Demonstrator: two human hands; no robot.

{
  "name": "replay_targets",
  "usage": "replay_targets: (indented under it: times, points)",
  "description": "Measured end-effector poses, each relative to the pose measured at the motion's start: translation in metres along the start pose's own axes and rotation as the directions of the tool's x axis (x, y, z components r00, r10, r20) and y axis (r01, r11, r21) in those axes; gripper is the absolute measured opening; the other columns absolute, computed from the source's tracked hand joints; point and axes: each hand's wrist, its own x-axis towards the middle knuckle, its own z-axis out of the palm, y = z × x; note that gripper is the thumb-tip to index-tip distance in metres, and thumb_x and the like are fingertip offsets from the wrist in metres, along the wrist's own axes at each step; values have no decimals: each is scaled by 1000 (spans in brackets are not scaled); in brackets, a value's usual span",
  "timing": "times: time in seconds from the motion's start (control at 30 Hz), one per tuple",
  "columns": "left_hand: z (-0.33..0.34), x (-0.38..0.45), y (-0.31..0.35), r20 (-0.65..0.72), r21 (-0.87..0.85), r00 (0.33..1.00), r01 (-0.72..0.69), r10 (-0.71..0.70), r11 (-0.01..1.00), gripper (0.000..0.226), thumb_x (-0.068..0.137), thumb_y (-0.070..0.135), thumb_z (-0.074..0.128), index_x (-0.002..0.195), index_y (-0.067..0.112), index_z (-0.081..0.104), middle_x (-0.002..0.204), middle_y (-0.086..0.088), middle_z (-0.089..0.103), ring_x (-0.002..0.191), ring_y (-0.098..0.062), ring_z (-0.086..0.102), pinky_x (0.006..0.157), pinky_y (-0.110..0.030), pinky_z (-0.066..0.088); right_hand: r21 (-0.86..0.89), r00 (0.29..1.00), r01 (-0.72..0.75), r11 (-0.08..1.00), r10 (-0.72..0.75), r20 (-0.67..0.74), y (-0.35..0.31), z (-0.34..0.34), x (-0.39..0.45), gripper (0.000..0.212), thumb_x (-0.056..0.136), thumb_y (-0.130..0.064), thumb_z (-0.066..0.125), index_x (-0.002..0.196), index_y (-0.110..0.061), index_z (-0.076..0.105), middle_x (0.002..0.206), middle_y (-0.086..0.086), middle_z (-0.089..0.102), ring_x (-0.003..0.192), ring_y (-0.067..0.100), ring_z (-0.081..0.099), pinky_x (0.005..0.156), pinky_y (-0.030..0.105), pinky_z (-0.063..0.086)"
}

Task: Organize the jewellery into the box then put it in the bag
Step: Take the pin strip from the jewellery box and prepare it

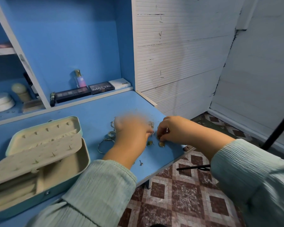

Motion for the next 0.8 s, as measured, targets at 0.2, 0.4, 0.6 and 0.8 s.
replay_targets:
  times: [0.2, 0.4, 0.6, 0.8]
  points:
    - [-2, -2, 0, -19, -9, 1000, -8, 8, 1000, 27, 97, 45, 40, 116, 47, 59, 123, 18, 43, 119, -13, 31, 90, -35, 4, 131, 999, -41, 991, 43, -14, 4, -6, -1, 10, 82, -19, 68, 80, -25, 59, 83, -11, 55, 77, 9, 49, 56, 16, 34]
    - [-7, -3, 2, -18, -73, 1000, -4, 3, 997, 25, 96, 46, 41, 111, 48, 61, 121, 20, 44, 119, -10, 30, 91, -33, 5, 351, 979, -124, 928, 172, -107, 20, -19, -23, 8, 80, -19, 71, 79, -21, 64, 72, -12, 60, 61, 0, 51, 46, 3, 36]
    - [-11, -6, 14, 91, -178, 996, -8, 24, 984, 22, 93, 49, 45, 107, 48, 62, 124, 21, 41, 122, -8, 25, 94, -33, 5, 420, 962, -202, 885, 259, -83, 31, -14, -42, 8, 79, -8, 67, 75, -15, 64, 67, -4, 67, 54, 5, 61, 52, 12, 48]
    - [-14, -5, 29, 129, -162, 988, -65, 86, 985, 27, 93, 50, 44, 118, 49, 55, 127, 18, 38, 124, -11, 23, 93, -32, 3, 491, 954, -219, 843, 291, -76, 36, -2, -43, 13, 79, -10, 70, 73, -21, 66, 73, 0, 69, 65, 14, 65, 75, 32, 58]
